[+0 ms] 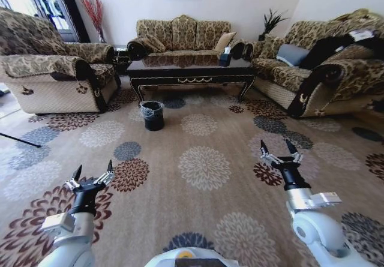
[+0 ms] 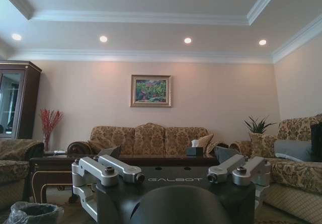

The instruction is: Move to the front of the table and pick up the trash from the floor, then place it into the trash bin.

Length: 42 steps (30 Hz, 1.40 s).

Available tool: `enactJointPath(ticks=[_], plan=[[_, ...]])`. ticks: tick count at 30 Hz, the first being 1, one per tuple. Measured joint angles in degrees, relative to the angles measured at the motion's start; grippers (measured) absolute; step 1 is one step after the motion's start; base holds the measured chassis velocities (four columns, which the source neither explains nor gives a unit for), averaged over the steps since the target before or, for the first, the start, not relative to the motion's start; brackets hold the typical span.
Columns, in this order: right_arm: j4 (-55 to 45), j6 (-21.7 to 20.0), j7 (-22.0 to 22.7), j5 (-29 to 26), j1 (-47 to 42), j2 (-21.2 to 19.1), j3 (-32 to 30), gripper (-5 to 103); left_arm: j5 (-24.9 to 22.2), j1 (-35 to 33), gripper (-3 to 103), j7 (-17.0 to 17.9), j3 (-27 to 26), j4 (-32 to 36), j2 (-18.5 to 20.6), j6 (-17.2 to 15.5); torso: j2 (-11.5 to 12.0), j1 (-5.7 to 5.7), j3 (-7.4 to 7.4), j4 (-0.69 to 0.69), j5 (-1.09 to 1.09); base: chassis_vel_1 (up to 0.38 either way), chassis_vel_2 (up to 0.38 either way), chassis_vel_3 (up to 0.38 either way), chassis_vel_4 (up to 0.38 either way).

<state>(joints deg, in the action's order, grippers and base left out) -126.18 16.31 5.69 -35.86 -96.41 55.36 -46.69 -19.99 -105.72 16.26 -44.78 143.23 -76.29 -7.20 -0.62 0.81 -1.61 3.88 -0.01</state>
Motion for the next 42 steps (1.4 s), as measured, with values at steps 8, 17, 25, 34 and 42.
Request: enactJointPath(ticks=[8, 17, 25, 34, 42], plan=[[0.5, 0.3, -0.1, 0.2, 0.3, -0.1, 0.0, 100, -0.1, 0.4, 100, 0.0, 0.1, 0.0, 0.3, 0.0, 0.0, -0.03, 0.02, 0.02, 0.02, 0.023, -0.192, -0.040, 0.176], [0.9, 0.4, -0.5, 0.3, 1.0, 0.2, 0.8, 100, -0.4, 1.0, 100, 0.0, -0.2, 0.0, 0.8, -0.2, 0.0, 0.01, -0.01, -0.01, 0.00, 0.008, 0.046, -0.007, -0.028], [1.3, 0.9, -1.1, 0.3, 1.2, 0.2, 0.9, 100, -0.6, 1.2, 100, 0.0, -0.6, 0.0, 0.8, -0.3, 0.0, 0.01, 0.00, 0.01, 0.00, 0.118, -0.038, -0.130, 0.037], [1.2, 2.1, -1.1, -0.1, 1.3, 0.2, 1.0, 100, -0.6, 0.9, 100, 0.0, -0.7, 0.0, 0.4, -0.4, 0.0, -0.03, 0.03, 0.00, -0.01, 0.170, -0.100, -0.169, 0.111], [0.1, 1.5, -1.0, 0.4, -0.3, 0.6, -0.3, 100, -0.4, 0.5, 100, 0.0, -0.6, 0.0, 0.0, -0.4, 0.0, 0.00, -0.01, 0.00, 0.02, 0.003, -0.011, -0.008, 0.006]])
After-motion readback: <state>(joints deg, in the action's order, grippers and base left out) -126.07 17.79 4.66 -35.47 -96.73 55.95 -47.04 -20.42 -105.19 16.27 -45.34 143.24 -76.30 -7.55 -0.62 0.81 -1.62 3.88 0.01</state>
